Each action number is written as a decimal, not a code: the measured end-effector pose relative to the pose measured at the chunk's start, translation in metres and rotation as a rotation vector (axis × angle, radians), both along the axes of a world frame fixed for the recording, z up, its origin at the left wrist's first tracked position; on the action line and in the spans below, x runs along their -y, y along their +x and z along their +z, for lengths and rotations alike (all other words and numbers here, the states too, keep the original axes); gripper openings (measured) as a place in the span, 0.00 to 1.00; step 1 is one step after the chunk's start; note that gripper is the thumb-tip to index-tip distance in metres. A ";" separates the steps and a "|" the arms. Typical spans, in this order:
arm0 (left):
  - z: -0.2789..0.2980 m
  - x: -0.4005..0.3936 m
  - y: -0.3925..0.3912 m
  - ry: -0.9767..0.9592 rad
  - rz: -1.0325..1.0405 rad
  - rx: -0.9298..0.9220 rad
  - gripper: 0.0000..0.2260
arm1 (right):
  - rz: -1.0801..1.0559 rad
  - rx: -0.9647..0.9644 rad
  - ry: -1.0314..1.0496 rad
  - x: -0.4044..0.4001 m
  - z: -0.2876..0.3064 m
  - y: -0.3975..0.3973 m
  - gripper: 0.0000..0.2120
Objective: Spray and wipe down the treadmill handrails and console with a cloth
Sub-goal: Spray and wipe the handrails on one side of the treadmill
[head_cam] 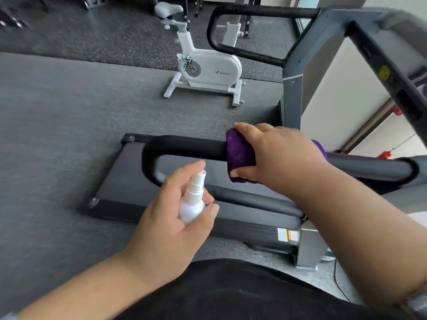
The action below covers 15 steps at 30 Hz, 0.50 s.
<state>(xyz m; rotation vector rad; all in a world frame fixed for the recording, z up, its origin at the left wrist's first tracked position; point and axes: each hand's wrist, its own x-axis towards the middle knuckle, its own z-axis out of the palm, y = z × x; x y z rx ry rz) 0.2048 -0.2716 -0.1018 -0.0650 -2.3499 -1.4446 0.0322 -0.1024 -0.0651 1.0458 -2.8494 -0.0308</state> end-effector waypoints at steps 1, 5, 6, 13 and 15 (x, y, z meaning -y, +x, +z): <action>0.000 0.010 0.005 -0.010 0.010 -0.002 0.26 | 0.009 -0.004 -0.010 0.014 0.000 0.002 0.45; -0.002 0.049 0.021 -0.038 0.024 -0.001 0.26 | 0.043 -0.035 -0.019 0.078 -0.004 0.012 0.43; -0.003 0.057 0.023 -0.038 0.021 -0.005 0.26 | 0.057 -0.047 -0.015 0.096 -0.006 0.013 0.42; -0.011 0.083 0.024 -0.031 -0.121 0.000 0.27 | 0.091 -0.029 -0.009 0.151 -0.010 0.018 0.42; -0.013 0.086 0.023 -0.029 -0.175 0.002 0.27 | 0.052 0.031 -0.043 0.134 -0.007 0.018 0.44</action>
